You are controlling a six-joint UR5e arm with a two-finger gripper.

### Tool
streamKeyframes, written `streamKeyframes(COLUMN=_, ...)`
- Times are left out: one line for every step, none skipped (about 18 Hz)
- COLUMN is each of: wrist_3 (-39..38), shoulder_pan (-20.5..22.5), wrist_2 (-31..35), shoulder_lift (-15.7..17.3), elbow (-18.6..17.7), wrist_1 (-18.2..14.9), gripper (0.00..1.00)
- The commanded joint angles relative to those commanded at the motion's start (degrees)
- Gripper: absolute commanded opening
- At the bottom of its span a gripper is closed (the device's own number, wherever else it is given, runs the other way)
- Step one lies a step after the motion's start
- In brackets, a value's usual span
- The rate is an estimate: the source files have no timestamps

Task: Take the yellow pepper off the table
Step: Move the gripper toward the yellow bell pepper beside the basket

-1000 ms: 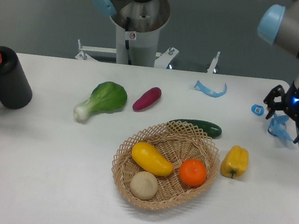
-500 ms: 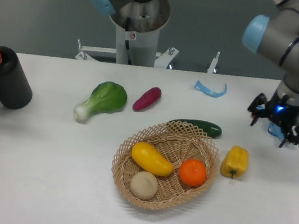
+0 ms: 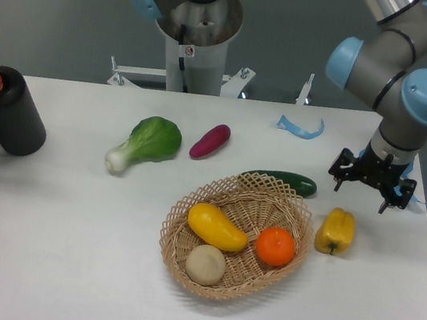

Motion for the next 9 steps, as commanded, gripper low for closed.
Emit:
streamKeyframes(wrist_3=-0.1, shoulder_pan=-0.44, wrist_2=0.09, shoulder_lift=-0.7, elbow=0.17, wrist_1=0.44, gripper=1.0)
streamKeyframes(wrist_3=-0.19, shoulder_pan=-0.45, wrist_2=0.09, shoulder_lift=-0.88, elbow=0.0, wrist_1=0.53, gripper=1.0)
streamKeyframes(wrist_3=-0.19, shoulder_pan=-0.45, wrist_2=0.09, shoulder_lift=-1.06, elbow=0.0, wrist_1=0.62, gripper=1.0)
streamKeyframes(wrist_3=-0.1, shoulder_pan=-0.45, wrist_2=0.09, shoulder_lift=-1.58, elbow=0.0, wrist_1=0.71, gripper=1.0)
streamKeyframes(wrist_3=-0.1, shoulder_pan=-0.45, wrist_2=0.17, shoulder_lift=-1.94, elbow=0.0, wrist_1=0.79, gripper=1.0)
streamKeyframes(wrist_3=-0.1, shoulder_pan=-0.45, wrist_2=0.18, shoulder_lift=-2.2, elbow=-0.09, wrist_1=0.8, gripper=1.0)
streamKeyframes(wrist_3=-0.1, shoulder_pan=-0.45, wrist_2=0.18, shoulder_lift=-2.2, elbow=-0.35, wrist_1=0.88, gripper=1.0)
streamKeyframes(wrist_3=0.16, shoulder_pan=-0.45, wrist_2=0.18, shoulder_lift=-2.2, elbow=-0.7, wrist_1=0.97, gripper=1.0)
streamKeyframes(wrist_3=0.16, shoulder_pan=-0.36, wrist_2=0.18, shoulder_lift=-2.2, elbow=-0.79, wrist_1=0.97, gripper=1.0)
